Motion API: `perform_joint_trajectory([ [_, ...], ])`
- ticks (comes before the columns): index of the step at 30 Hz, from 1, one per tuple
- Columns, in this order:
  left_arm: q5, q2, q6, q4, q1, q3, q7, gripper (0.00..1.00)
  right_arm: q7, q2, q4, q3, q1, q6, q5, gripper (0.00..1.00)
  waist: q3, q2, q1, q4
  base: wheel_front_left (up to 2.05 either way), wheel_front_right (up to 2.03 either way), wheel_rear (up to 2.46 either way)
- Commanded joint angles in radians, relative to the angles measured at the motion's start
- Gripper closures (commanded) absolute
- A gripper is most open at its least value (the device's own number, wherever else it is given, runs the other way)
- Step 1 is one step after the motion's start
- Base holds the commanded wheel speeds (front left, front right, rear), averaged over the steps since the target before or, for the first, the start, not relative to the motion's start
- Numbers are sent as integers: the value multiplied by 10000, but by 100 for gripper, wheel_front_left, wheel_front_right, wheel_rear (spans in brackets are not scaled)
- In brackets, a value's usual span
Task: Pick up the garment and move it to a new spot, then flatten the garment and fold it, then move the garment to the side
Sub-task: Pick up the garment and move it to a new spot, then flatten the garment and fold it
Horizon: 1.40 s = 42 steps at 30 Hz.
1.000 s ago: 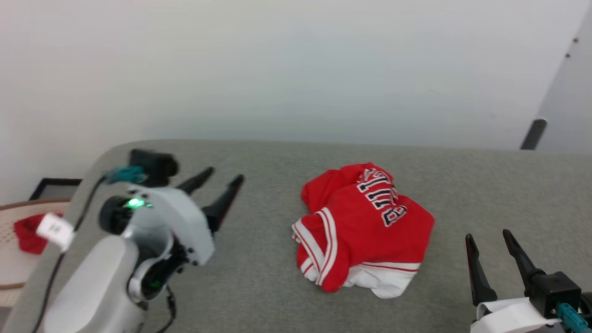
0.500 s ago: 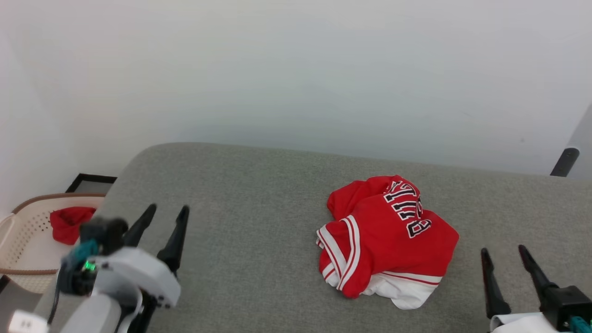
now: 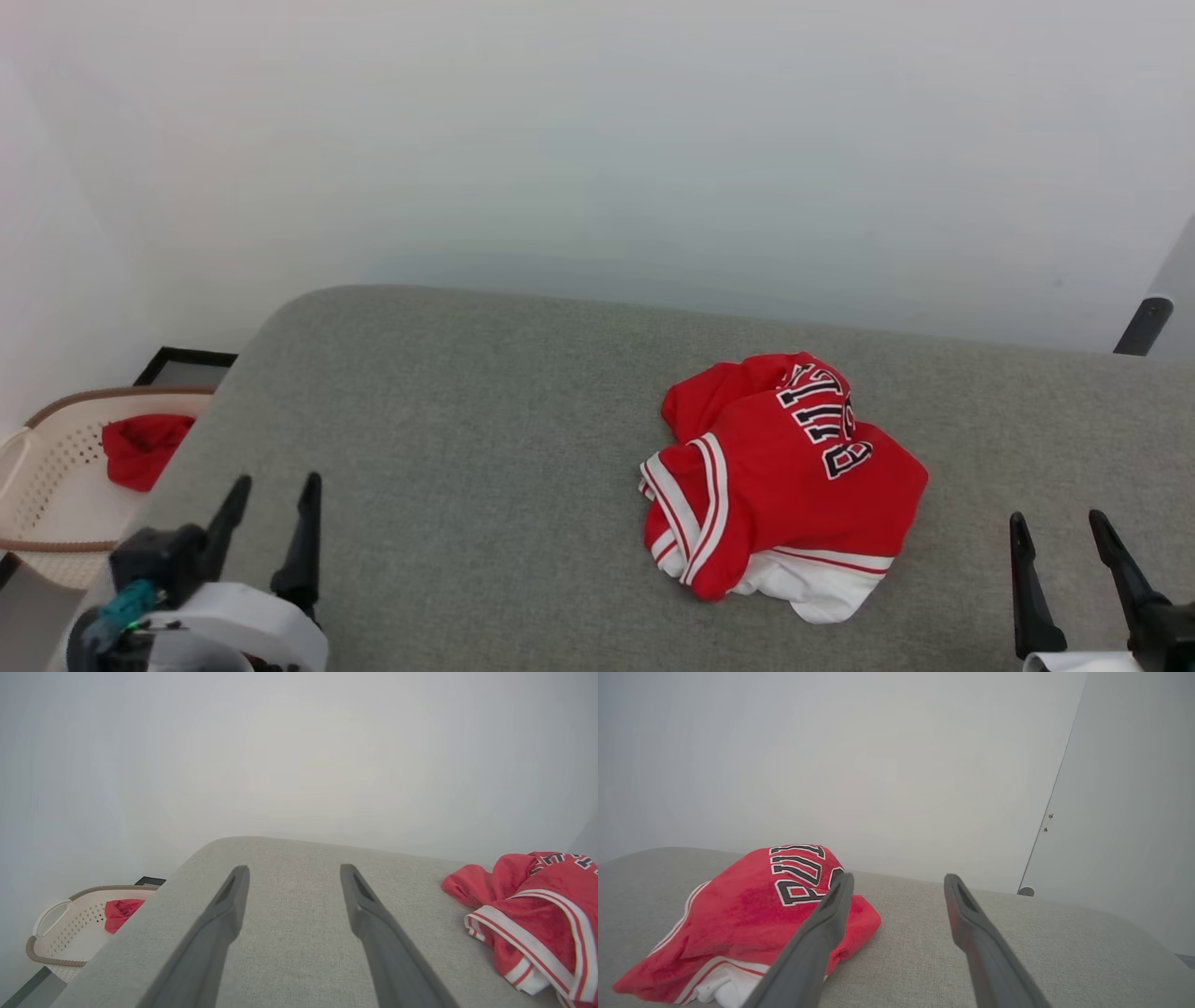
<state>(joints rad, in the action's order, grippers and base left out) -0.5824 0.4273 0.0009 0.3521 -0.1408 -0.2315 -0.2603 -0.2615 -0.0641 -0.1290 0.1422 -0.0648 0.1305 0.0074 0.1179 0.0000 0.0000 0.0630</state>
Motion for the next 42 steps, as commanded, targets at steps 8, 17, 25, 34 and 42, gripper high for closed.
perform_joint_trajectory([
  [8, 1028, -592, -239, -626, 956, 1225, -30, 0, -46, 44, 189, 252, -286, 4, -55, 0, -115, 0, 0, -196, 0, 0, 0],
  [17, 1648, -1149, -730, -564, 1065, 1887, -32, 0, -46, 73, 159, 240, -253, 4, -57, 0, -153, 0, 0, -207, 0, 0, 0],
  [25, 1927, -1261, -971, -456, 902, 2104, -33, 0, -12, 5, -310, -223, -238, 4, 190, 0, -166, 0, 0, 33, 0, 0, 0],
  [34, 1885, -1239, -1086, -272, 709, 1908, -32, 0, 1309, -237, -775, -913, 82, 4, 778, 0, -348, 0, 0, 592, 0, 0, 0],
  [42, 1959, -1409, -1122, -310, 549, 1538, 0, 0, 2880, -389, -825, -1175, 113, 4, 1230, 0, -718, 0, 0, 1193, 0, 0, 0],
])
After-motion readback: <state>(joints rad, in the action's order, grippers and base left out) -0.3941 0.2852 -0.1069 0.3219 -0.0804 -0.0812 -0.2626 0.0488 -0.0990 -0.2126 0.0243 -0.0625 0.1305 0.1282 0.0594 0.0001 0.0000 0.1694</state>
